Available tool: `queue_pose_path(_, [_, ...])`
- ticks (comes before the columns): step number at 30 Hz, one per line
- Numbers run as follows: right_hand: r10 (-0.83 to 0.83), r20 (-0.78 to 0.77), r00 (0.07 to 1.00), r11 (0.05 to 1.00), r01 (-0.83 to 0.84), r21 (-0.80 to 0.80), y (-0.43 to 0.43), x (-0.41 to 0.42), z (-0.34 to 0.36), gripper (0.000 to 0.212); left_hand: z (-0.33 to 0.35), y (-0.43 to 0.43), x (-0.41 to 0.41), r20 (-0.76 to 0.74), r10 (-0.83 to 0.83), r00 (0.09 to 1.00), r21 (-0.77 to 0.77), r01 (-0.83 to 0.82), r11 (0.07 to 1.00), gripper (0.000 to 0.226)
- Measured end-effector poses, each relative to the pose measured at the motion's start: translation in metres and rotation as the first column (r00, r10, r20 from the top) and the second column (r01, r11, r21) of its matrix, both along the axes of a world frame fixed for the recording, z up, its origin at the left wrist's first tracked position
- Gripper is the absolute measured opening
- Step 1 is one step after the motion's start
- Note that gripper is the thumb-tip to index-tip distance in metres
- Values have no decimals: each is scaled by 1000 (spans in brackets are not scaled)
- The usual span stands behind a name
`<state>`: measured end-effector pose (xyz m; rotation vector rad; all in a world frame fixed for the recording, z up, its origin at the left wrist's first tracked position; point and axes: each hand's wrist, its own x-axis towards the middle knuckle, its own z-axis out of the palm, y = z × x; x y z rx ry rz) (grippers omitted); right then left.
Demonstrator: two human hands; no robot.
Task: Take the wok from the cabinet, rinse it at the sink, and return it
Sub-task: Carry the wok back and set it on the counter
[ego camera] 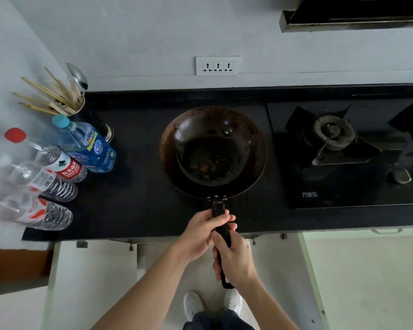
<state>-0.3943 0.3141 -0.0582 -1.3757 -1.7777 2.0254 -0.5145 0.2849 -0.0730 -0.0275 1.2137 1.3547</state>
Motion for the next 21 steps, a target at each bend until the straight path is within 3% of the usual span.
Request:
queue_pose_path(8, [17, 4, 1000, 1000, -17, -9, 18, -14, 4, 27, 1, 14, -14, -28, -46, 999, -25, 45, 999, 31])
queue_pose_path(15, [-6, 9, 1000, 997, 7, -83, 29, -16, -1, 26, -3, 18, -20, -370, -189, 910, -161, 138, 977, 28])
queue_pose_path(17, [3, 34, 999, 998, 0, -66, 31, -17, -1, 25, -6, 15, -18, -493, -225, 840, -217, 132, 967, 38])
queue_pose_path(19, [24, 83, 996, 1000, -24, -6, 33, -16, 0, 22, -6, 10, -17, -648, -290, 704, -287, 126, 949, 50])
queue_pose_path(21, [66, 146, 987, 994, -78, 82, 37, -15, 1, 19, 0, 6, -17, -766, -339, 547, -331, 117, 936, 46])
